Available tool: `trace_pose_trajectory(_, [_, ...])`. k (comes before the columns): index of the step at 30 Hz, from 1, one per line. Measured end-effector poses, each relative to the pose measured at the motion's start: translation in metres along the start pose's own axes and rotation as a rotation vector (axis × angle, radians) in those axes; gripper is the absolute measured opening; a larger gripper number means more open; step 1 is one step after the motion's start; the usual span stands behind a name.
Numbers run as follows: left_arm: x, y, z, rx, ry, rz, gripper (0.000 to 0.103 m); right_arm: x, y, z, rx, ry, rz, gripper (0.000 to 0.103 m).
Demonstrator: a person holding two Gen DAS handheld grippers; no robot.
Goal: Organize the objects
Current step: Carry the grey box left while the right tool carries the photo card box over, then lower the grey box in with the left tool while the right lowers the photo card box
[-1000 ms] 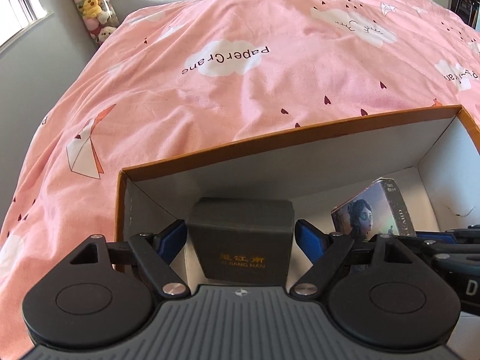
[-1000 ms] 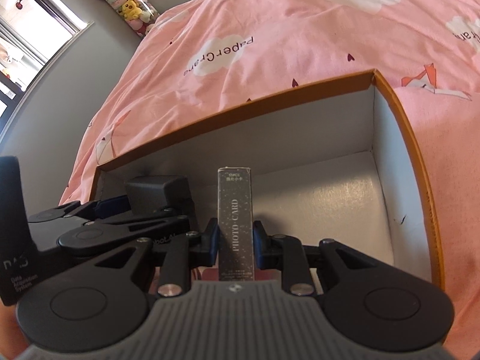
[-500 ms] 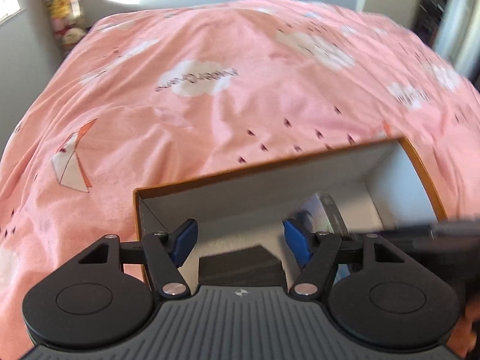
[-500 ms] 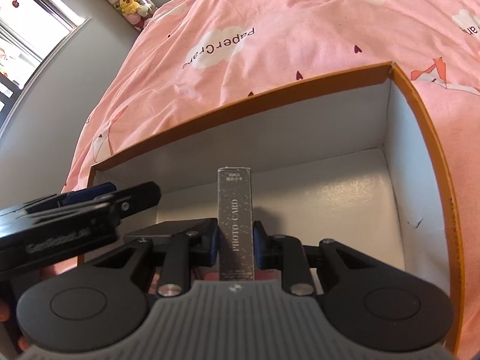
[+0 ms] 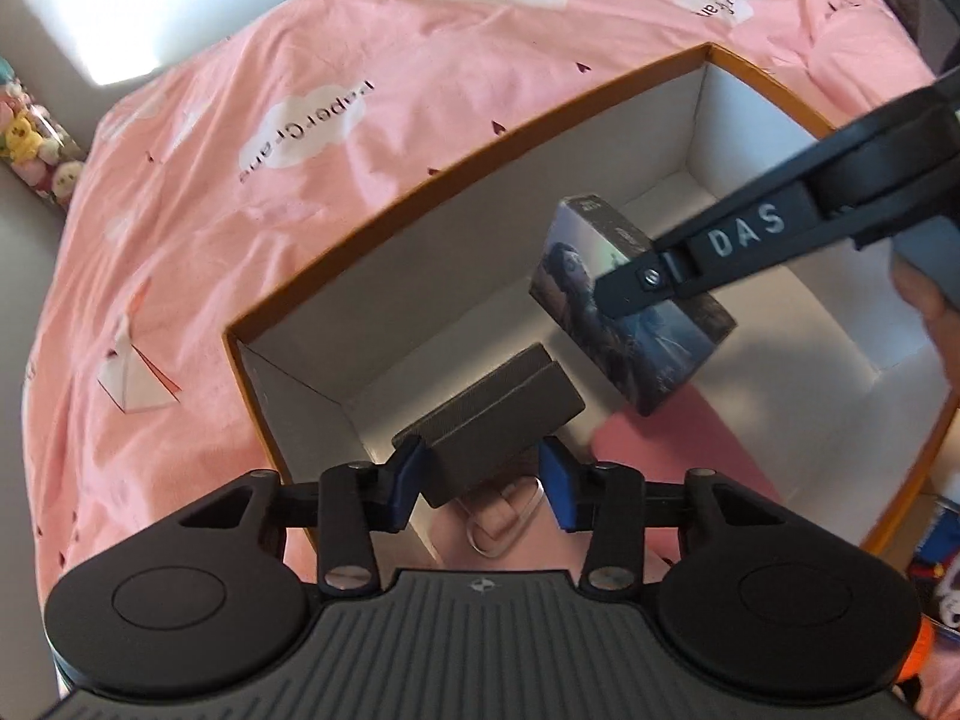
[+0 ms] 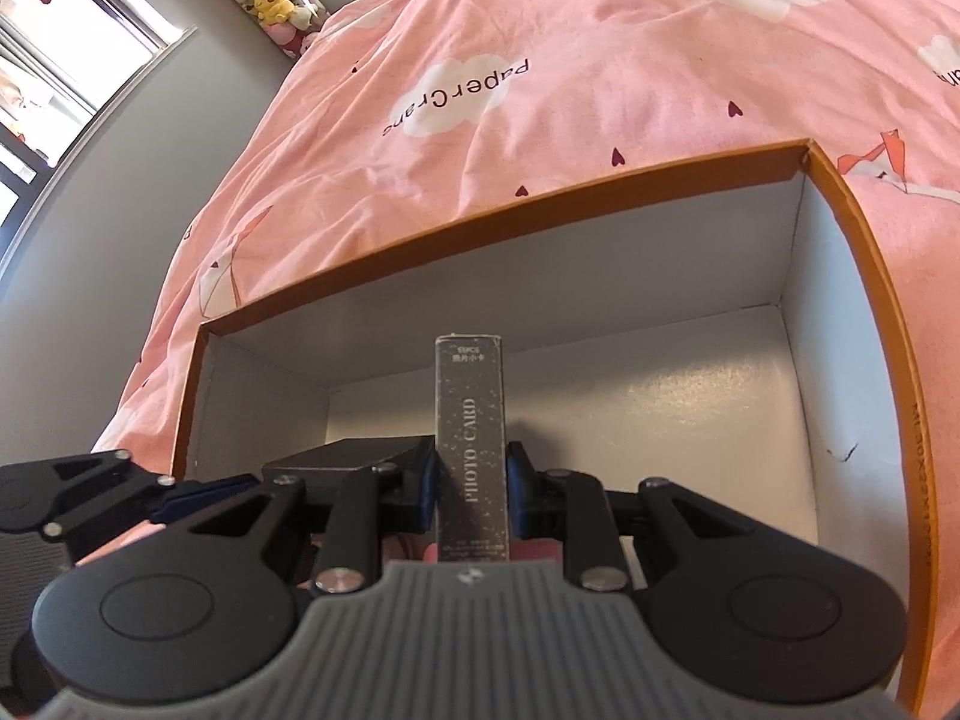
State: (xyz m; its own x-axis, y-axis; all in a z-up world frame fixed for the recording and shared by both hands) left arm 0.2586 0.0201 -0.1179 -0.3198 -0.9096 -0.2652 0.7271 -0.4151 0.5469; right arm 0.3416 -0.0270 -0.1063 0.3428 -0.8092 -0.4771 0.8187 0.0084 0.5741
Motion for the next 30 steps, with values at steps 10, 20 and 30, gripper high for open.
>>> trace_pose_trajectory(10, [-0.020,0.022,-0.016,0.018,0.047,0.027,0.041,-0.003,0.006,-0.007,0.011,0.007,0.053,0.024])
trace_pose_trajectory(20, [-0.030,0.032,-0.027,0.033,0.040,0.043,0.037,-0.010,0.013,-0.020,0.014,0.009,0.139,0.024])
trace_pose_trajectory(30, [-0.039,0.038,-0.032,0.005,0.008,0.102,0.038,-0.019,0.002,-0.033,-0.042,0.021,0.216,0.024])
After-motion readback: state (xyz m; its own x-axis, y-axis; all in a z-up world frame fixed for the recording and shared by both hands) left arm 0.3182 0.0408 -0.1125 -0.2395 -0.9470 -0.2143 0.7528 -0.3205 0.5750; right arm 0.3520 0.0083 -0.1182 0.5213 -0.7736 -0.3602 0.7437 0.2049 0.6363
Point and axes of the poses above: each gripper's, at about its wrist camera, not at the fingertips, and z roughly against the way its jaws point, x to its right, y to its top, the point moved 7 cm from there along -z, roughly the way its jaws point, and after that the axes turned 10 degrees about x, right-handed, at the moved point
